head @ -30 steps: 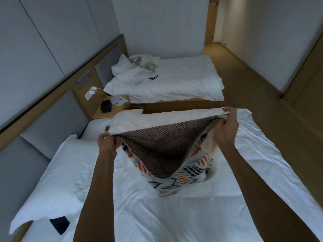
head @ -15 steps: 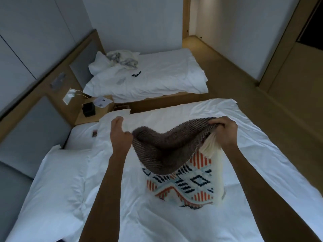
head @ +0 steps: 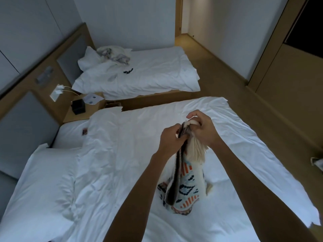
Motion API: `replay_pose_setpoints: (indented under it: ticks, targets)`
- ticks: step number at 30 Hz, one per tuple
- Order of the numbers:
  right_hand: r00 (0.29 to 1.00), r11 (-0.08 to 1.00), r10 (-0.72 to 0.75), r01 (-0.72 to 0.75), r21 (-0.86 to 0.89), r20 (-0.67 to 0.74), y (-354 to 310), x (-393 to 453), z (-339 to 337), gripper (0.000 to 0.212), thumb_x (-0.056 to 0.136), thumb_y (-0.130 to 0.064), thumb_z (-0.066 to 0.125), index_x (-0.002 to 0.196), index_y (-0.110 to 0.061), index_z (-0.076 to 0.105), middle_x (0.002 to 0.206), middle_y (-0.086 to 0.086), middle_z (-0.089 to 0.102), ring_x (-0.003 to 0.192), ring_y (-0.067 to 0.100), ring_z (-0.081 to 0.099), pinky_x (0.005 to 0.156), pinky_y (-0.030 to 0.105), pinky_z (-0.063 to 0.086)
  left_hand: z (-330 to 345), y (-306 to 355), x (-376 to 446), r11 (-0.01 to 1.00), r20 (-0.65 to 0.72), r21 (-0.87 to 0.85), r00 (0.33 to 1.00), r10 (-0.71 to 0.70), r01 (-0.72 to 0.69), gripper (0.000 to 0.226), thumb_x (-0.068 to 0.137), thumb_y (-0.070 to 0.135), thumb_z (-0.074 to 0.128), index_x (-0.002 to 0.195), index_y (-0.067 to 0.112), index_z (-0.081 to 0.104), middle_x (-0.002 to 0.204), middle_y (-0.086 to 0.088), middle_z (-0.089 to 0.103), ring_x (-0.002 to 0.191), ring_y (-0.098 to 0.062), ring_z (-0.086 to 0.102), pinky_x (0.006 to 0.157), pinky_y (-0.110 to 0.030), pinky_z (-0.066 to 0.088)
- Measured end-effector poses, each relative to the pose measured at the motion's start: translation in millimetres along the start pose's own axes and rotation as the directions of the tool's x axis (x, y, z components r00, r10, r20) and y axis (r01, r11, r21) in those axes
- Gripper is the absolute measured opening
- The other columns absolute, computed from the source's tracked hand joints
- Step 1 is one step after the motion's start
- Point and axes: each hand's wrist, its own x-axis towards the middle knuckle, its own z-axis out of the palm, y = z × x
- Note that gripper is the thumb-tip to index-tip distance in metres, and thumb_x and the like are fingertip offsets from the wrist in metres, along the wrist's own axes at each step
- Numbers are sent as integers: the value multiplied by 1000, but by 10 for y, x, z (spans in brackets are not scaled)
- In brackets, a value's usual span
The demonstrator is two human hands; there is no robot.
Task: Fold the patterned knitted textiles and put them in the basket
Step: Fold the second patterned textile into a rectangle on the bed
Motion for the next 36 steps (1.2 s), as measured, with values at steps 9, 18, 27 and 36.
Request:
replay_pose_setpoints:
  ticks: [9,18,27,36]
  targets:
    - [989,994,89,-95,-54,-115,171,-4,-301,38,80,-17,79,113,-24,64,98,-2,65,75,13,62,70,28,54,112,143,45,975,7,-218,999,-35,36,28,102,26,45,84,10,58,76,-3,61,73,-14,58,64,-27,47]
    - [986,986,164,-164,-36,-9,307,-10,-273,38,73,-15,83,106,-21,67,97,3,70,90,21,66,82,41,56,3,150,123,987,-143,-155,988,-52,30,21,101,21,46,97,15,66,91,3,67,86,-7,62,76,-24,52]
    - [974,825,-221,211,-524,46,235,1,-182,59,72,-1,67,128,-18,58,140,3,54,140,27,38,114,47,27,11,265,19,992,-44,-118,998,-45,39,17,100,26,53,96,19,67,91,6,68,85,-10,64,81,-24,52]
    - [965,844,-200,257,-471,169,88,-12,-174,9,81,-14,76,88,-9,73,80,6,67,74,23,56,69,34,44,-137,249,-46,982,-16,-171,997,-81,77,8,95,26,61,103,23,61,88,14,64,81,0,62,70,-12,47]
